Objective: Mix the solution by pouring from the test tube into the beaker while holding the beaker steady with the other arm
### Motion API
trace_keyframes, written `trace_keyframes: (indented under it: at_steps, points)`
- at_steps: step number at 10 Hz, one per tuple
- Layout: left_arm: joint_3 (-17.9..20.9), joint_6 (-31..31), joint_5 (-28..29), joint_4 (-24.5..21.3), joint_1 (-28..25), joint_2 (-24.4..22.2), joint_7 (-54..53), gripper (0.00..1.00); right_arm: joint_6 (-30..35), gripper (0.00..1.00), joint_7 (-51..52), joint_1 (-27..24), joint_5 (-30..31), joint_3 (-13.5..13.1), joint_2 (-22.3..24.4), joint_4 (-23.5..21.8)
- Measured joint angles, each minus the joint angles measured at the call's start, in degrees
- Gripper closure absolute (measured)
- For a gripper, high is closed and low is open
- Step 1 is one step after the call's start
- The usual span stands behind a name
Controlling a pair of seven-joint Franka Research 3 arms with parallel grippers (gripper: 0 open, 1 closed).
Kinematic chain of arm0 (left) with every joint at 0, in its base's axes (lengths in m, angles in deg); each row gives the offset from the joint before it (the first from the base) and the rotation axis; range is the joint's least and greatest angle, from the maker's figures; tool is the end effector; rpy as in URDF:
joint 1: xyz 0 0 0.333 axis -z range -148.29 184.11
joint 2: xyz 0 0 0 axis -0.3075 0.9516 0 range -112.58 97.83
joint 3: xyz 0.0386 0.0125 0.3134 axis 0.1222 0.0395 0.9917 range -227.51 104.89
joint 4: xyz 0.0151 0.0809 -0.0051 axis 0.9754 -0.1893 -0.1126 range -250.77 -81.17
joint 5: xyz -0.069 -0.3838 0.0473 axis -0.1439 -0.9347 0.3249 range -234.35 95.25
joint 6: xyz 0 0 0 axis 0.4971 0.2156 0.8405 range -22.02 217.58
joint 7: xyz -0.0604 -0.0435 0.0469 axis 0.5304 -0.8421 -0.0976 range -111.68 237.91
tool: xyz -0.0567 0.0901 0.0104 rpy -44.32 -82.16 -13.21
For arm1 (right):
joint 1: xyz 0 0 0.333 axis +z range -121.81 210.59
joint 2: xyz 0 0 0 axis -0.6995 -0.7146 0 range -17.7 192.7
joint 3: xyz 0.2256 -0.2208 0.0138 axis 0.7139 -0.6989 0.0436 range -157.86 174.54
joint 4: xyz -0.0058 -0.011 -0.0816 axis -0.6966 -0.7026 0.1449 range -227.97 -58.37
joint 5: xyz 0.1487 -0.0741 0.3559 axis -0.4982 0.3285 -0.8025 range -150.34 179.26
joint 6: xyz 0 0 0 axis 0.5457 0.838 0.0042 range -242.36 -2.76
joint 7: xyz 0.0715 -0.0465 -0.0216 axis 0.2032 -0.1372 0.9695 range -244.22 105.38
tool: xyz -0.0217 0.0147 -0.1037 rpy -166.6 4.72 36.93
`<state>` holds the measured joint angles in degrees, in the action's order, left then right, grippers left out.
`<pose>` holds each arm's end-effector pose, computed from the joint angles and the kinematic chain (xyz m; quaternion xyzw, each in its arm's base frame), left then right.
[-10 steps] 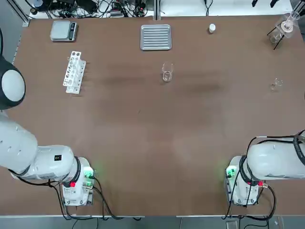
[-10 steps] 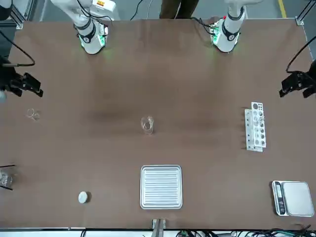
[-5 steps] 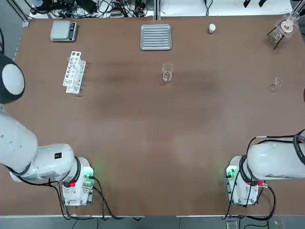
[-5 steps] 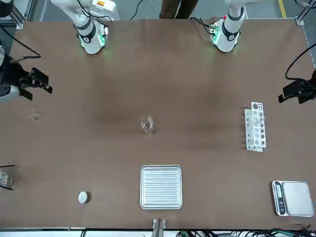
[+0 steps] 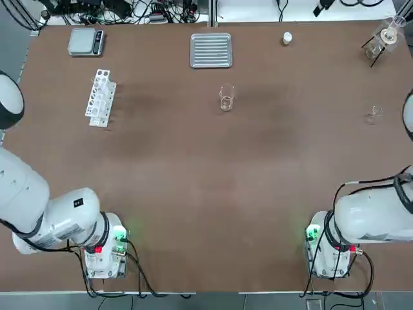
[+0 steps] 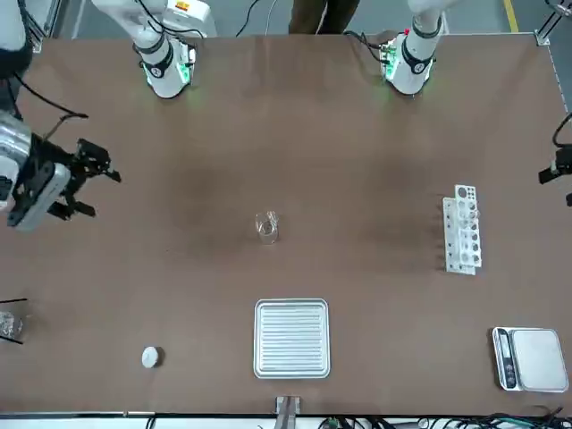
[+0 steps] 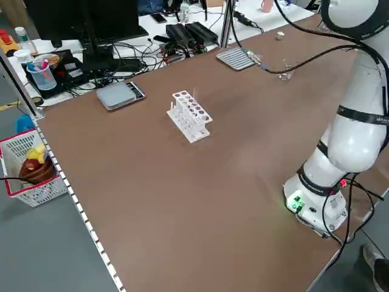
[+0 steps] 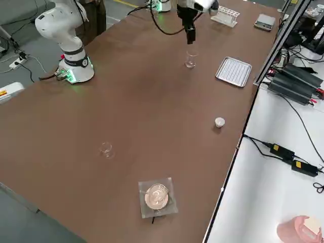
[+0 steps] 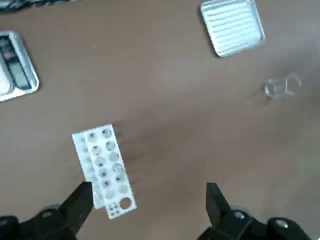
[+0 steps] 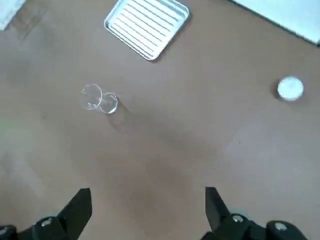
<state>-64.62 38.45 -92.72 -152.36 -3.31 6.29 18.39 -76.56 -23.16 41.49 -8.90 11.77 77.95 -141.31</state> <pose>0.6001 0.1518 0.5872 0.9493 -0.2309 0.0652 0.2032 0.6145 0.0395 0.5517 -0.9107 -0.3587 -0.0781 0.1892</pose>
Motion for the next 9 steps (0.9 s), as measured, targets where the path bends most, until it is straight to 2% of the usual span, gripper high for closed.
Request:
trace_keyframes:
  at_steps: [3,6,9]
  points:
    - [0.0,-0.1,-7.8,-0.3,-3.6,4.6,-14.1,0.0,-11.7,0.0,15.3,2.2,-5.3,0.1,-6.9,-0.3]
    - [-0.1,-0.7,-16.4,-0.4,-7.1,10.2,-33.3,0.0,-20.0,0.0,32.7,2.6,-10.3,0.1,-14.2,-0.7]
    - [-0.1,-2.2,-22.7,-0.7,-9.1,15.7,-52.8,0.0,-23.3,0.0,48.0,2.9,-21.7,0.4,-19.5,-4.2]
